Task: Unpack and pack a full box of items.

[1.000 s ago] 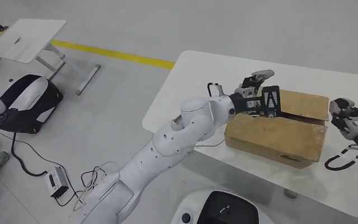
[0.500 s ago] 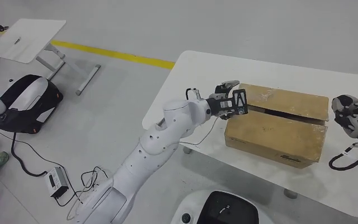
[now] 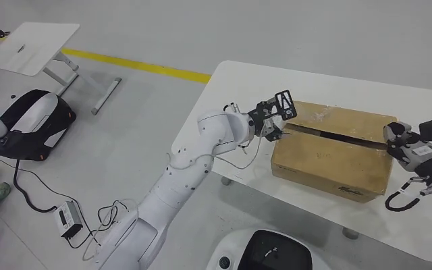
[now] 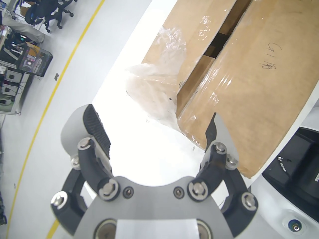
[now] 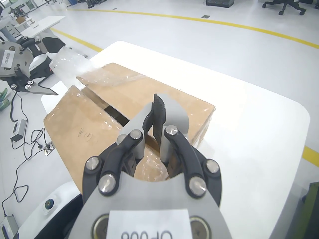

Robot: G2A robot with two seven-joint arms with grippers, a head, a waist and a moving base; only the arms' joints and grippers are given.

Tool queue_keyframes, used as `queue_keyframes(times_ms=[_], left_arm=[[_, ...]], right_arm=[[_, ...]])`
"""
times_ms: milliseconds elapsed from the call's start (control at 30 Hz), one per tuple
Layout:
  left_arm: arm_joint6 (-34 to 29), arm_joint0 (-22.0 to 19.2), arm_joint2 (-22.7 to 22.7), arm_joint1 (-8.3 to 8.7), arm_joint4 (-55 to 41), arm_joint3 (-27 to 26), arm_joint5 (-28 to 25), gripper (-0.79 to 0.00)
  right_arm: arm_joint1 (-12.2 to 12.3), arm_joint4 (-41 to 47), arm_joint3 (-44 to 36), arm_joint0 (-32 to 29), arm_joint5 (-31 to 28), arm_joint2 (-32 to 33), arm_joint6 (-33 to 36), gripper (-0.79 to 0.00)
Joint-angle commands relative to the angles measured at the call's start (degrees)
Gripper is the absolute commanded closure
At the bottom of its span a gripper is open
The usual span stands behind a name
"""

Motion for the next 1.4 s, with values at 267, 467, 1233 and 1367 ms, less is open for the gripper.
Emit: queue_keyframes(times_ms=[267,467,1233,1367], left_arm=[[-2.31,-5.11,2.68,-1.17,-4.92,7.63,3.86,-0.212],[-1.83,-6.12,3.14,-1.30,-5.73,8.78,4.16,0.000],[1.84,-4.57,1.06,-0.17,-6.16,6.20,1.81,-0.108],[2.55,-4.89,1.25,-0.14,-6.42,6.25,1.69,-0.169]], right_arm=[[-0.55,-5.59,3.87,1.70,0.47,-5.34,-4.12,0.000],[-0.84,-6.84,5.92,3.12,0.47,-7.63,-4.05,0.000],[-1.20,-3.75,8.10,5.83,-1.69,-9.97,-1.93,0.000],[-1.61,-4.74,10.65,7.65,-1.54,-12.29,-2.25,0.000]])
